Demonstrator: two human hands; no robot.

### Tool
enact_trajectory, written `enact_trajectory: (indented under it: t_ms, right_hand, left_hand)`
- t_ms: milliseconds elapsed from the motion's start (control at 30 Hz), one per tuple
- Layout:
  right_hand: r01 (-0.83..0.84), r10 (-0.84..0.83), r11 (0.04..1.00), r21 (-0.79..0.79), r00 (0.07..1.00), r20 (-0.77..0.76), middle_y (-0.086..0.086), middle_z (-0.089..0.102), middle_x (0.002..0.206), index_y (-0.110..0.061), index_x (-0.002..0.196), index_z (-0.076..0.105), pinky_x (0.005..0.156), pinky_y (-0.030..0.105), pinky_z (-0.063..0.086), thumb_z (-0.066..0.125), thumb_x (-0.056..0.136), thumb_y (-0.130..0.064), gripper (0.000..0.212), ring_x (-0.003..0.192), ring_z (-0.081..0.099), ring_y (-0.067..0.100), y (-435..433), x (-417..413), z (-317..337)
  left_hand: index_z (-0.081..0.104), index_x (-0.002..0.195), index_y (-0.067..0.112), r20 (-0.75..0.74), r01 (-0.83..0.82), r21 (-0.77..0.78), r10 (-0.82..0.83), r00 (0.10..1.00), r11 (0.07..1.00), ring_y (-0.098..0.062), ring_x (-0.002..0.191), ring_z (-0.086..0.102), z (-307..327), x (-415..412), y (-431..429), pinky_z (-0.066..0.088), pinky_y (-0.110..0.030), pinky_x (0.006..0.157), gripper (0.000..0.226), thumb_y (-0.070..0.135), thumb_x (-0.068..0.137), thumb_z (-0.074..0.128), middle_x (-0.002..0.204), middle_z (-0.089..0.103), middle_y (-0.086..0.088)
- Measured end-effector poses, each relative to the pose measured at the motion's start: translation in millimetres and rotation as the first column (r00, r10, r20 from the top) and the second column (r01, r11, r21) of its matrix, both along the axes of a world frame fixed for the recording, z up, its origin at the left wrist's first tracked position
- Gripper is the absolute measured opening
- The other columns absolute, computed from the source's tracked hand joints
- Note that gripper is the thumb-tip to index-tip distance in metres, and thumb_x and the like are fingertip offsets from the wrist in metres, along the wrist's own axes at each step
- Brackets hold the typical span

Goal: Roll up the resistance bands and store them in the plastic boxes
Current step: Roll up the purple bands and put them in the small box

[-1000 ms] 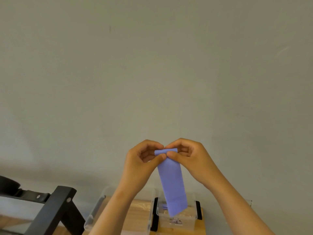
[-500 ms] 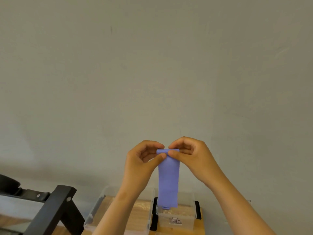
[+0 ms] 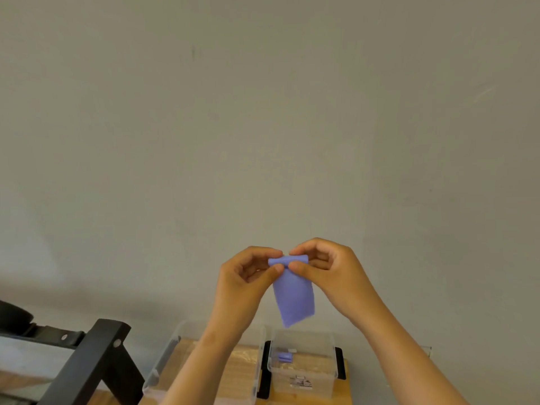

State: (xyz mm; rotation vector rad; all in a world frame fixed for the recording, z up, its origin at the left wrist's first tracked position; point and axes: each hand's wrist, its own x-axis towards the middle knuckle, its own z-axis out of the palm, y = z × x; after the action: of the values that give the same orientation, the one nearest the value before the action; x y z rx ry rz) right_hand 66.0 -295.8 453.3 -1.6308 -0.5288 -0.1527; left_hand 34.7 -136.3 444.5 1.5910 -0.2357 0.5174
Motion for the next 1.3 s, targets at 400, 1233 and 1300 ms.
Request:
enact_trajectory:
  t_ms: [400,1233,1300]
  right_hand:
    - [-0.014,0.014,1.000,-0.001,0.998,-0.054,-0.003,0.074,0.087,-0.018,0.090,0.071,0.074,0.020,0.053,0.073,0.083,-0.013,0.009,0.085,0.071,0.010,2.3,1.5,-0.9]
    - [-0.011,0.011,1.000,-0.009,0.999,-0.037,-0.005,0.072,0.093,-0.020,0.092,0.067,0.077,0.024,0.056,0.072,0.081,-0.003,0.020,0.089,0.069,0.009,11.5,0.4,-9.8]
    - [0.012,-0.010,0.999,0.035,0.998,-0.064,-0.003,0.072,0.092,-0.019,0.092,0.067,0.075,0.021,0.055,0.072,0.083,-0.010,0.014,0.086,0.069,0.008,13.5,1.5,-11.0]
  left_hand:
    - [0.071,0.085,0.009,-0.005,-0.010,0.004,0.010,1.000,1.000,-0.011,0.080,0.070,-1.2,1.0,3.0,0.052,-0.017,0.070,0.023,-0.012,0.079,0.066,0.084,0.074,-0.004]
    - [0.071,0.091,0.014,-0.096,-0.044,-0.071,0.037,0.995,0.996,-0.015,0.083,0.070,-11.8,-1.7,6.0,0.053,-0.020,0.071,0.015,0.001,0.085,0.067,0.087,0.074,-0.001]
    - [0.071,0.092,0.015,-0.082,-0.070,-0.075,0.064,0.995,0.995,-0.016,0.082,0.070,-13.1,-1.2,6.3,0.053,-0.020,0.071,0.020,-0.003,0.083,0.068,0.087,0.074,-0.002]
